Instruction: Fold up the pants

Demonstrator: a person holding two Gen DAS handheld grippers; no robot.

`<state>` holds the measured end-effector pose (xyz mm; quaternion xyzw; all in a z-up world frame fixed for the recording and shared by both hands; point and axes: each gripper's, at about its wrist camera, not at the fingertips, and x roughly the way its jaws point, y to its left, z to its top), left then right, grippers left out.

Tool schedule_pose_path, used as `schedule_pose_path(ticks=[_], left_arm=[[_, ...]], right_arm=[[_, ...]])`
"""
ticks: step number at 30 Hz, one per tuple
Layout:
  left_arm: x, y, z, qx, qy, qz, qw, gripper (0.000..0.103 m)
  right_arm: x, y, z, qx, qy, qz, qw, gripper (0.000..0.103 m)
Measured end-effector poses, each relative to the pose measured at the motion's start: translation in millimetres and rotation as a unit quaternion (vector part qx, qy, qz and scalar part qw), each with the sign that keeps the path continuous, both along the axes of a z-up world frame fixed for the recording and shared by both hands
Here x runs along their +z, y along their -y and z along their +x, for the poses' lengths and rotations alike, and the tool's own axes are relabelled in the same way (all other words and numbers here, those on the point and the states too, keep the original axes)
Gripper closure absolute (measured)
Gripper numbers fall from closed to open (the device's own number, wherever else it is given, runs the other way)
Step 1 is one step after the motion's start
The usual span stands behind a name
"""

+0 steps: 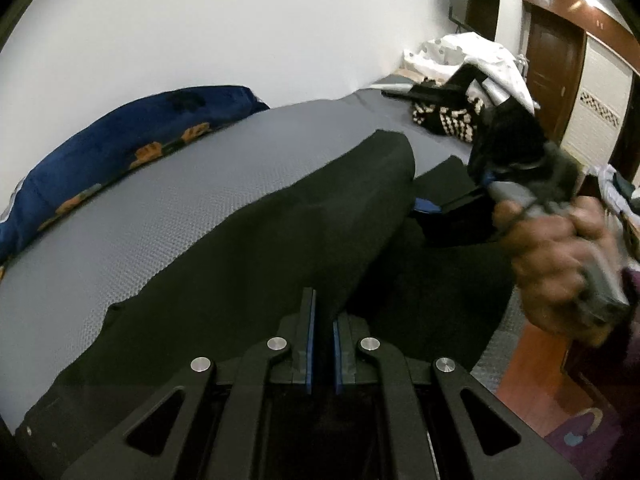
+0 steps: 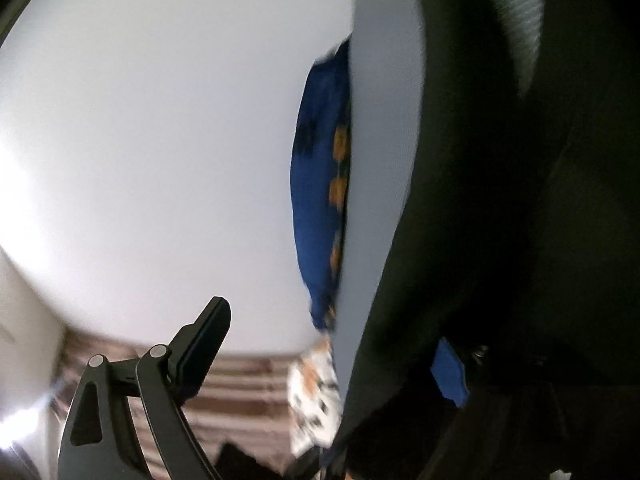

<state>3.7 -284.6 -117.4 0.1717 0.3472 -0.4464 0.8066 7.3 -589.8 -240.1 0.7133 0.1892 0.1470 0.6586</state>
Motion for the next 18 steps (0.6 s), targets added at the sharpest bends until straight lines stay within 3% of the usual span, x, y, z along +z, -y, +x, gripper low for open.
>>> schedule_pose_path(ticks=[4,9,16,18], left_arm=[[5.0,-6.2,-4.8,0.002,0.002,-0.005,1.0,0.096],[3.6,-11.7,-5.3,0.001,-0.005,-0.005,1.0,0.096],[2.6,-9.7,-10.1,-0.018,-0.002,0.0,0.9998,0.096],[-0.4,-8.2,-11.4,-0.024,0.001,0.008,0.9997,0.096]], right_arm=[[-17.1,27.7,2.8,-0.074,0.007,0.062,0.995,0.013],[-1.6,52.4,-8.6,-0.137,0.027,0.053,0.989,0.013],[44.9,65.8,-46.4,-0.151,0.056,-0.039,0.986,0.014],[47.1,64.4,-50.6,-0.147,0.04,-0.07,0.986,0.022]])
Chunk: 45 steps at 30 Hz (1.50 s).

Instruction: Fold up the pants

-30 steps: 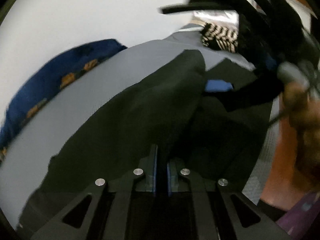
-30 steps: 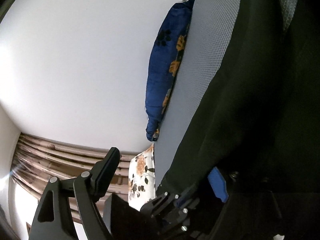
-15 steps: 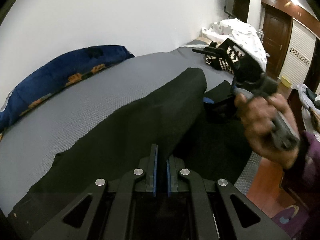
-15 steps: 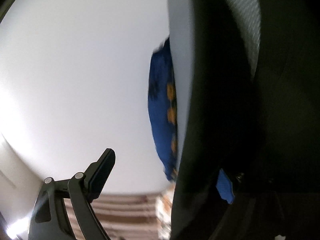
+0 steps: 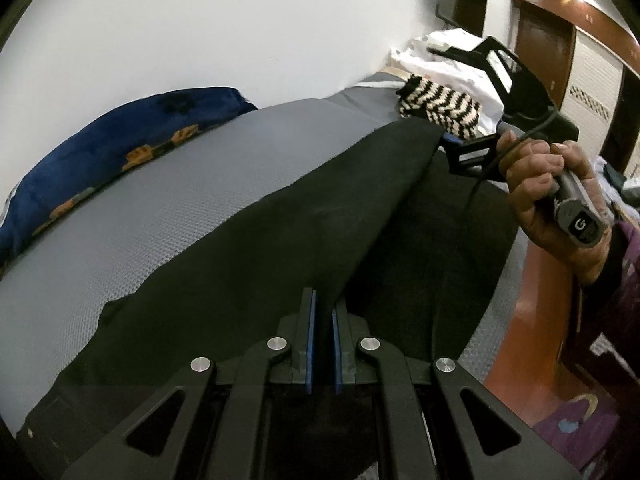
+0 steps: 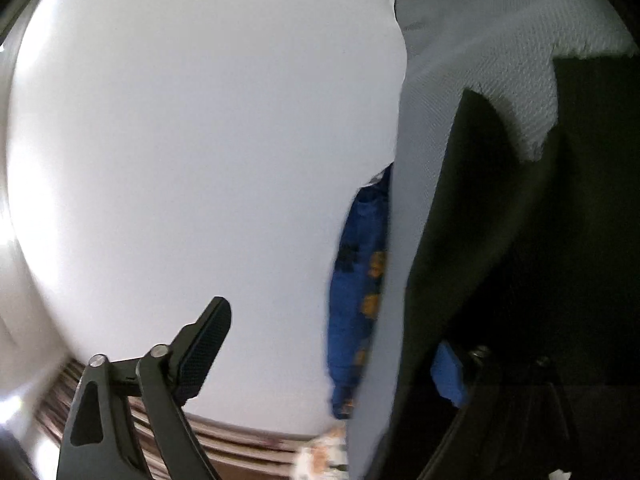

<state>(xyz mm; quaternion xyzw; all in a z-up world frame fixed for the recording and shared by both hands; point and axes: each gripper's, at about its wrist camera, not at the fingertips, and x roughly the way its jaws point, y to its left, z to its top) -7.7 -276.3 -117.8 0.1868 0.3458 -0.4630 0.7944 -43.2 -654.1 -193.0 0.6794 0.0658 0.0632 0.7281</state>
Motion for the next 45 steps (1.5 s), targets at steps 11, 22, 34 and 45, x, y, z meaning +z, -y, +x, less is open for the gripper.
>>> schedule_pose_path(ticks=[11,22,34,45], left_arm=[[-7.7,6.0,-5.1,-0.004,0.004,0.02,0.9998,0.095],[-12.7,1.3,-15.7,-0.02,0.011,0.025,0.9994,0.095],[-46.3,1.5,-48.5,-0.058,0.023,0.075,0.9952,0.095],[-42.2,-10.9,-57.5,-0.059,0.022,0.061,0.9962,0.095]], right_arm=[[-41.8,34.0,-7.2,-0.014,-0.101,0.036,0.994,0.091],[11.4,12.8,-58.7,-0.053,-0.163,-0.125,0.977,0.097],[-50.5,13.7,-133.8,-0.078,-0.237,-0.086,0.965,0.097],[-47.0,18.7,-157.4,-0.093,-0.238,-0.067,0.964,0.097]])
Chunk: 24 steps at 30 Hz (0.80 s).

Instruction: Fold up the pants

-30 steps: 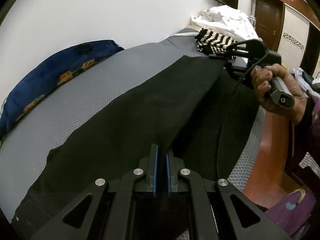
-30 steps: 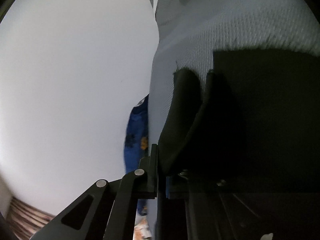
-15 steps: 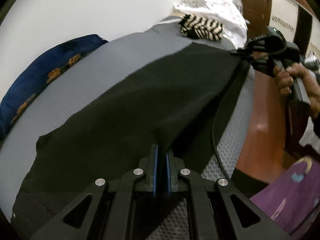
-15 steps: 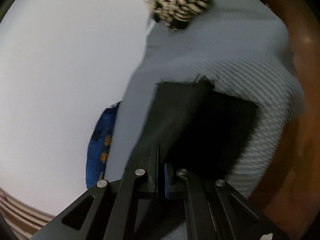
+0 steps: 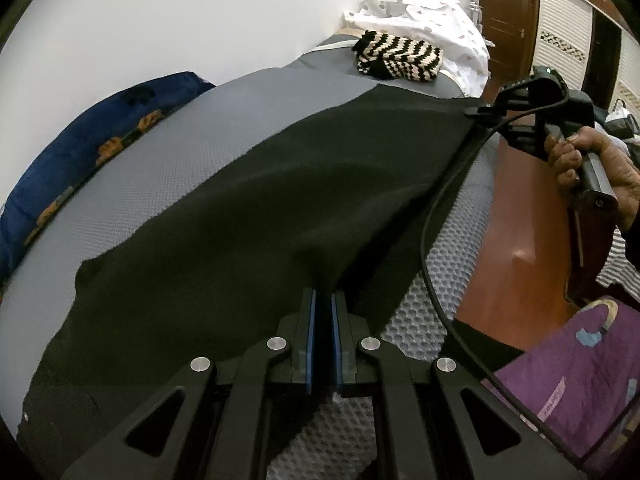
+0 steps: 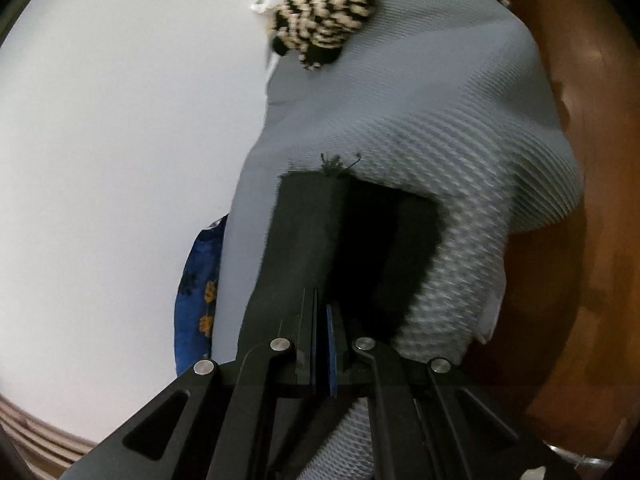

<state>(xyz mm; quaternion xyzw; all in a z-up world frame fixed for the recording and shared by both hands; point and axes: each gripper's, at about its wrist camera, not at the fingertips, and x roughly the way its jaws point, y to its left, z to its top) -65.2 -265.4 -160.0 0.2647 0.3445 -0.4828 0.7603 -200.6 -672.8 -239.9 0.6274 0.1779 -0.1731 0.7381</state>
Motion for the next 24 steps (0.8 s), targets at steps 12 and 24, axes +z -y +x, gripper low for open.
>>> schedule_pose_path(ticks=[12,24], left_arm=[[-4.5,3.1,-0.8,-0.004,-0.005,0.007,1.0,0.095],[-7.9,0.5,7.3,-0.002,-0.031,-0.008,0.9995,0.095]], right_arm=[[-16.3,4.3,-5.7,0.004,0.054,0.065,0.996,0.091],[-6.6,-5.3,10.6,0.031,-0.026,0.002,0.999,0.098]])
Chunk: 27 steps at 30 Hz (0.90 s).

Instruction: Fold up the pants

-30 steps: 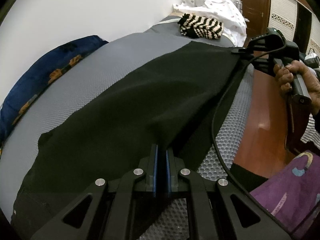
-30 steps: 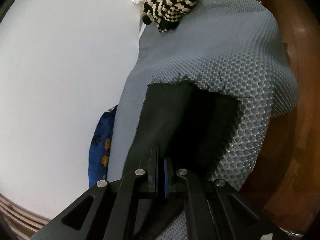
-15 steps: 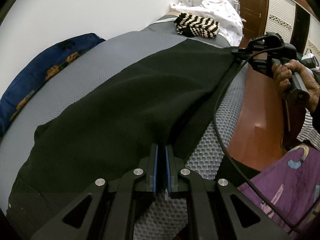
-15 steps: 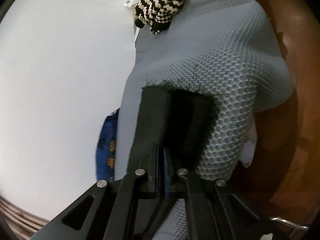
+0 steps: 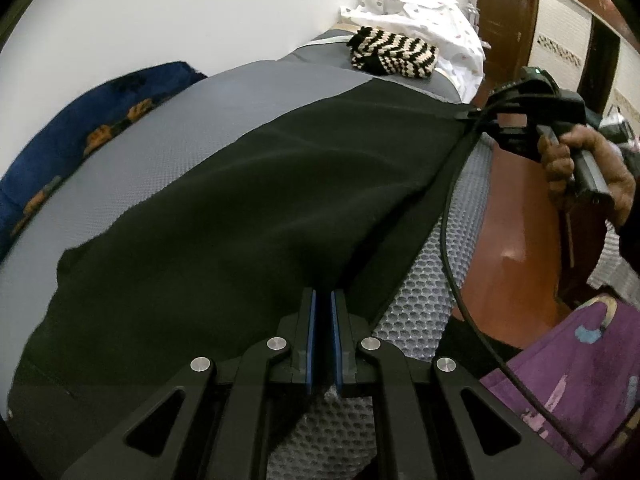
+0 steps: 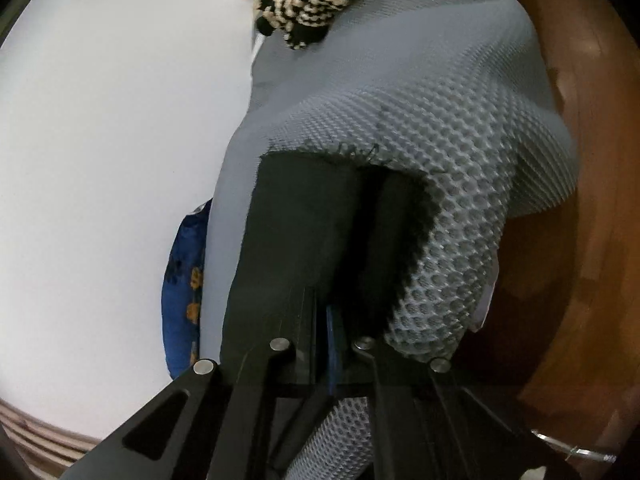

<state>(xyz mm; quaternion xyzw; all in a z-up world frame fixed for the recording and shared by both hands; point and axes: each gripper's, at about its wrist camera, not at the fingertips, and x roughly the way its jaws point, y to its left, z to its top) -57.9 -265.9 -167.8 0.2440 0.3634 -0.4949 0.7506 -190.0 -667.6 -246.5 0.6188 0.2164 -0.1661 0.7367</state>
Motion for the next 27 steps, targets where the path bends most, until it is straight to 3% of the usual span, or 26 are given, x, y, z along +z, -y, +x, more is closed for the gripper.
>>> schedule_pose_path(ticks=[10,22,27], left_arm=[[16.5,-3.3,-8.7,-0.016,-0.003,-0.022,0.9996,0.096],[19.0,-18.7,0.3,0.002,-0.036,-0.039,0.9986,0.096],[29.1,-32.6,9.1,0.005,-0.081,-0.07,0.9943,0.086]], right_arm=[[16.3,-0.6,-11.9,0.025,-0.004,-0.017,1.0,0.099],[-3.8,3.1,-18.7,0.01,-0.03,-0.003,0.999,0.101],[15.2,-2.7,-40.8,-0.036,-0.024,-0.014,0.999,0.085]])
